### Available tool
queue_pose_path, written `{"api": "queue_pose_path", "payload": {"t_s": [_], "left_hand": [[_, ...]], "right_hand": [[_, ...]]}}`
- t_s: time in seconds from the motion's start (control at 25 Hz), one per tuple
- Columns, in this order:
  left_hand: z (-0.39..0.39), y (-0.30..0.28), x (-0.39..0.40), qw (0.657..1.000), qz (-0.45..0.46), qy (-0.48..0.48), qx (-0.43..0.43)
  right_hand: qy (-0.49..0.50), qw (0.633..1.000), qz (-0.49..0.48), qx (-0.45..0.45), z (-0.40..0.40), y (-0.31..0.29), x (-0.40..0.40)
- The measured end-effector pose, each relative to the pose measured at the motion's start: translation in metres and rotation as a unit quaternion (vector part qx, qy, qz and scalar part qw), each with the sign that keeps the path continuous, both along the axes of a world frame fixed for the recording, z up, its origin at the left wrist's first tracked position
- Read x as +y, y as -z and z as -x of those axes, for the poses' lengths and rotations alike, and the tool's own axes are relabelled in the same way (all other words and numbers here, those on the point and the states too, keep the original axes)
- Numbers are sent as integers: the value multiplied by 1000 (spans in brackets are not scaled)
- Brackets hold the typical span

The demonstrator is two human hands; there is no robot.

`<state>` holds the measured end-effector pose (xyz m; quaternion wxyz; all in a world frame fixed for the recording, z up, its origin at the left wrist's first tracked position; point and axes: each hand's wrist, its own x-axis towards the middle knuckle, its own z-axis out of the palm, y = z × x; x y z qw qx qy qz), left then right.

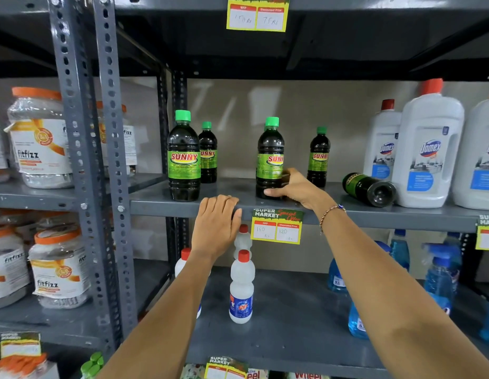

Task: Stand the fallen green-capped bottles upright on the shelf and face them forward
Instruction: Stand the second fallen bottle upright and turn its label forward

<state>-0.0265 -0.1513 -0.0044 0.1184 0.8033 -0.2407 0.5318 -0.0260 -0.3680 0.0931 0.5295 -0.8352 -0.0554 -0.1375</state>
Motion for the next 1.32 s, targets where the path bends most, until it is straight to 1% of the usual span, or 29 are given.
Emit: {"api": "queue_pose_path", "payload": {"t_s": [0.16, 0.32, 0.52, 0.68, 0.8, 0.88, 0.96, 1.04, 1.08, 1.16, 1.2, 1.24, 1.32], "left_hand": [[-1, 0, 0, 1000, -2, 0, 5], [3, -1, 2, 1000, -8, 4, 11], [2, -1, 1, 1000, -8, 11, 5], [0, 0, 2, 1000, -2, 18, -4], [7, -5, -3, 1000, 17, 7, 8], [11, -18, -9, 998, 38, -19, 39], [10, -38, -14, 995, 57, -28, 80], [-1, -59, -18, 982, 82, 23, 171], [-7, -70, -20, 962, 95, 72, 247], [-16, -89, -28, 892, 90, 153, 414], [-20, -95, -32, 867, 80, 169, 462], [-24, -98, -36, 855, 75, 182, 480], [-32, -97, -42, 852, 101, 218, 464]], "right_hand": [[-3, 999, -33, 12, -3, -2, -3], [4, 1000, 1, 2, 6, 0, 1], [-16, 1000, -5, 7, 8, -2, 3], [4, 999, 34, -6, 10, 0, 4], [8, 999, 40, -7, 12, -1, 5], [2, 999, 37, -3, 14, -2, 5], [-10, 1000, 12, -3, 16, -2, 4], [-22, 1000, -21, -9, 16, -2, 1], [-23, 999, -38, -15, 15, -1, -1], [-14, 997, -75, -19, 16, 0, -4], [-11, 996, -86, -17, 16, 0, -5], [-9, 996, -86, -17, 16, 0, -5], [-6, 997, -68, -20, 15, 0, -4]]}}
